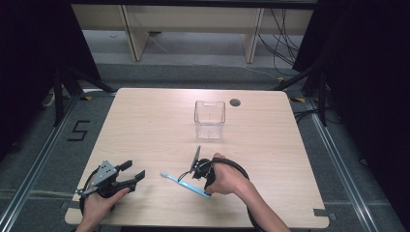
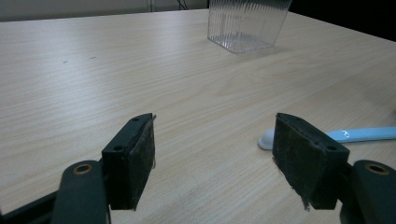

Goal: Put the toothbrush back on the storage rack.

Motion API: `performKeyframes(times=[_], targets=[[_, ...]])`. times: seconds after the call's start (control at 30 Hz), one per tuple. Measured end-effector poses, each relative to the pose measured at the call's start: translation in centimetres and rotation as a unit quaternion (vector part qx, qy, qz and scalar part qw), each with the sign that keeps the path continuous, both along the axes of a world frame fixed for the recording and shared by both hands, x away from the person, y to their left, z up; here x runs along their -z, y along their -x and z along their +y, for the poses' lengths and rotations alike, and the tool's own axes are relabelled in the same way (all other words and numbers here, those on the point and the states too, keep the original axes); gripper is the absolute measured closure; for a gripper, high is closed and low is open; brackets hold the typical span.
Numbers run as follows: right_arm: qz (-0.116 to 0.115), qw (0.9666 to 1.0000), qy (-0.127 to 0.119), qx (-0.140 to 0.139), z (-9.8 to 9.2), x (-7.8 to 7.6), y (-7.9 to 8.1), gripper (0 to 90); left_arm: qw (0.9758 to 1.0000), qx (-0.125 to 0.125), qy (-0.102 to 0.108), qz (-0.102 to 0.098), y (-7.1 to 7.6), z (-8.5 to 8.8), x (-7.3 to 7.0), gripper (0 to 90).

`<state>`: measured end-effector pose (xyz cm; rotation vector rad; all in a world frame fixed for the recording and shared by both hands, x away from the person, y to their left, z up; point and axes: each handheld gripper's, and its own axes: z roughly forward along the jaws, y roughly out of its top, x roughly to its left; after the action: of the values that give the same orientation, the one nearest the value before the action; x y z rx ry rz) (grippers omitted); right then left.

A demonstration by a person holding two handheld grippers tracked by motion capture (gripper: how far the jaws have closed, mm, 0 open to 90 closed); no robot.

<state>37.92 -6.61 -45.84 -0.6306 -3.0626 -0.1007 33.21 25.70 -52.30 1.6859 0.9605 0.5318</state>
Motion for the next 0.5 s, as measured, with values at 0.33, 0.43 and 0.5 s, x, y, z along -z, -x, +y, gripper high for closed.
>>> performKeyframes(times=[0.33, 0.43, 0.5], targets=[[0.007, 0.9999, -0.006, -0.013, 1.8, 0.4, -0.6, 59.0, 1.0, 0.0, 0.002, 0.001, 0.0, 0.0, 0.0, 29.3], [0.013, 0.9999, -0.005, -0.009, 2.5, 0.6, -0.6, 59.2, 1.0, 0.001, 0.002, 0.0, 0.0, 0.0, 0.0, 29.3], [0.016, 0.9998, -0.005, -0.01, 2.8, 0.8, -0.7, 59.6, 1.0, 0.001, 0.002, 0.0, 0.0, 0.0, 0.0, 29.3]])
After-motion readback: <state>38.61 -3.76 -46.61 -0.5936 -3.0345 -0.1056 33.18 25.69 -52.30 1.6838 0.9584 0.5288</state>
